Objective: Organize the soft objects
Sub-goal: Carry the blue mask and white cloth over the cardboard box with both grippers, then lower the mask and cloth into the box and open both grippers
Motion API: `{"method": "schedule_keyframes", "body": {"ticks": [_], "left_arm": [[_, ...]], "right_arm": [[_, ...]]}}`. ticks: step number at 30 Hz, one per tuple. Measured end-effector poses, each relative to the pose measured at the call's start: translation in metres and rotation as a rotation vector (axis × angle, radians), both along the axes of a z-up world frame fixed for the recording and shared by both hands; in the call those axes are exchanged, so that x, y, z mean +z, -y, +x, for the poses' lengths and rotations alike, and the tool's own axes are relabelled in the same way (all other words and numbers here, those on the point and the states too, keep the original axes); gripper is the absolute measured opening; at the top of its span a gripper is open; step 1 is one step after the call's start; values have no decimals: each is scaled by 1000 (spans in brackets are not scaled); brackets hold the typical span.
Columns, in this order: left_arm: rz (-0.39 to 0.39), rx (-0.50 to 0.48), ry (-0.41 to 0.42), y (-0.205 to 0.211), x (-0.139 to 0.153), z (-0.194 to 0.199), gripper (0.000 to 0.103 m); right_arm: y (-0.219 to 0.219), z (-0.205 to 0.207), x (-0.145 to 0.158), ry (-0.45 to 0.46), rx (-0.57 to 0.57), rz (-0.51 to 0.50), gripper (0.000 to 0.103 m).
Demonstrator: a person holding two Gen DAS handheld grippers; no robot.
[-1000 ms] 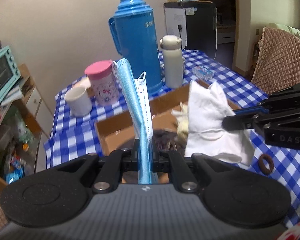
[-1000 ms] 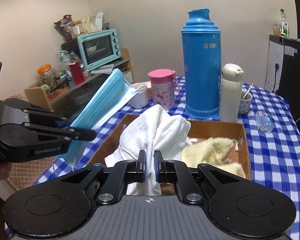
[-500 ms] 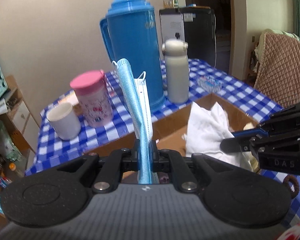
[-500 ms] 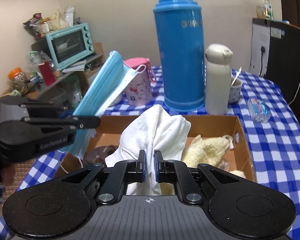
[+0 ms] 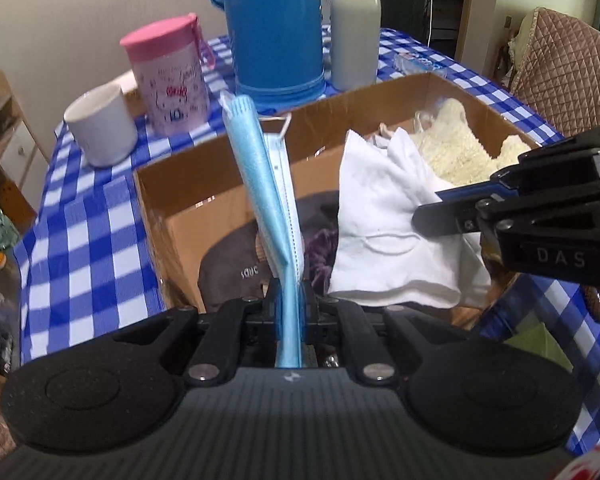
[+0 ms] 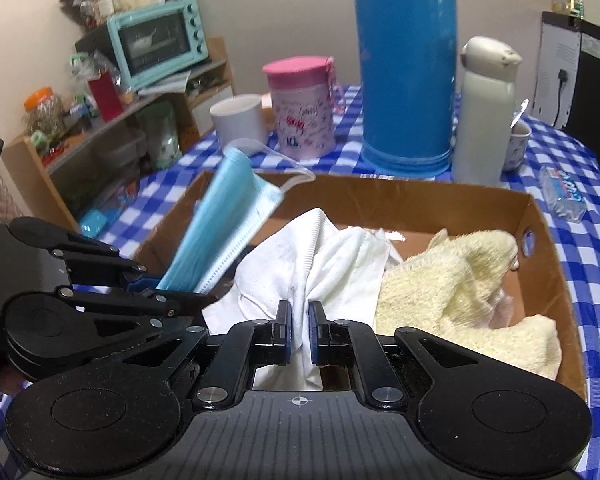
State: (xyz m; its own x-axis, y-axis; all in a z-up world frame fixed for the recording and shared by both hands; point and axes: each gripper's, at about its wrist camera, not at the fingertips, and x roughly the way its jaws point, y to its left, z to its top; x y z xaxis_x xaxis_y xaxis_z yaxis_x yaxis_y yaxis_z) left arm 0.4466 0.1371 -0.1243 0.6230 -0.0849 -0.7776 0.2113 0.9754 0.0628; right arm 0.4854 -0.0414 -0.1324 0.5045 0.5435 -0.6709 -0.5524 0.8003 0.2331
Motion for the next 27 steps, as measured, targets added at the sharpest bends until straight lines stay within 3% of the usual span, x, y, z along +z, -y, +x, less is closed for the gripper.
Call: {"method": "schedule_keyframes", "body": {"ticks": [5,13,15,17,20,27], "left_arm": [[-6,13,-23,-2,-2,3,9],[-6,19,-23,-1,5,5,38],[-3,21,-18,-2,7,3,41],[-7,29,-11,-3,10,1,44],[-1,36,3,-3,16,-2,48],[7,69,44,-7,31,-8,52]], "right_arm": [[-7,7,-9,-29,12,-32,8],[-11,12,-16,-56,-6,-59,9],[-9,10,-15,-55,-5,-53,13],[-9,8,-12,-52,-3,-52,28],[-6,4,-7,-40,-5,-33,41],[-3,-4,5,3,-9,-21,45]]}}
